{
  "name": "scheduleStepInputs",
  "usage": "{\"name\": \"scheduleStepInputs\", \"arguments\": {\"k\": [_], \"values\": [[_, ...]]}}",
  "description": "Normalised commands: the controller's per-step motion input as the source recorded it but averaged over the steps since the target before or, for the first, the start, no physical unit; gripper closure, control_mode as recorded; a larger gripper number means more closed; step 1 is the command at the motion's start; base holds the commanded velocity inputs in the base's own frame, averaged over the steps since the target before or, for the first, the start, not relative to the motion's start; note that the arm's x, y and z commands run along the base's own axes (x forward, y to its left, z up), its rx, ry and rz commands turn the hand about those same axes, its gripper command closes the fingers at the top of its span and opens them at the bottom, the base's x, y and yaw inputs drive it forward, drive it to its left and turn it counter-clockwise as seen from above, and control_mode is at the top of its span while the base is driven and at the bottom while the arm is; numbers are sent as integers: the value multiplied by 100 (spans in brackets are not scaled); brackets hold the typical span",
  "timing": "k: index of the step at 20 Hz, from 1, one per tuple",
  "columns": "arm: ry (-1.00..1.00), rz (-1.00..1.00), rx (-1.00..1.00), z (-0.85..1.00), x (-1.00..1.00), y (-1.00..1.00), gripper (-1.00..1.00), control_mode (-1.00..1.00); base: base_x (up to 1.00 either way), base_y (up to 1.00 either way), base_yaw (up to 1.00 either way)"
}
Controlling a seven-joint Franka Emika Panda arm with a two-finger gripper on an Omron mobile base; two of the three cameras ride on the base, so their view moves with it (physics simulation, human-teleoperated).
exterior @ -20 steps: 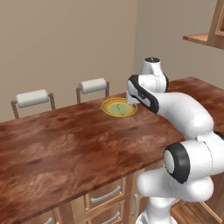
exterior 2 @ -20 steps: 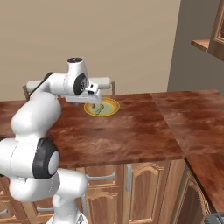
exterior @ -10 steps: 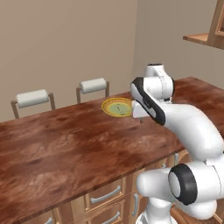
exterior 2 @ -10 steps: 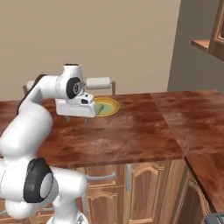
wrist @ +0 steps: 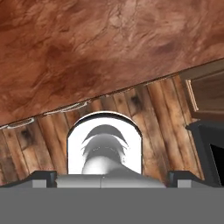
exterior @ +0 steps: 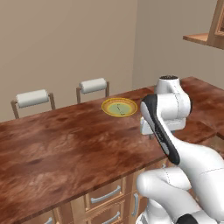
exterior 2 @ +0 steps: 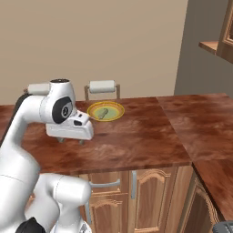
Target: Retrieve the butter from the fridge and place it on a plate on the dining table. Then retrieve the butter knife by the fridge and place it near the plate.
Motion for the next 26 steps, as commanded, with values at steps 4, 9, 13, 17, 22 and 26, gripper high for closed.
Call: {"name": "scheduleStepInputs", "arguments": {"k": [4, 9, 13, 17, 22, 26], "values": [[0, 0, 0, -3, -1, 0, -100, -100, 0, 0, 0], [0, 0, 0, 0, -5, 0, -100, -100, 0, 0, 0], [1, 0, 0, -7, -38, 8, -100, 100, -46, 14, 3], [0, 0, 0, 0, 0, 0, -100, 100, -77, 43, 27], [0, 0, 0, 0, 0, 0, -100, 100, -77, 60, 51], [0, 0, 0, 0, 0, 0, -100, 100, -55, 63, 69]]}}
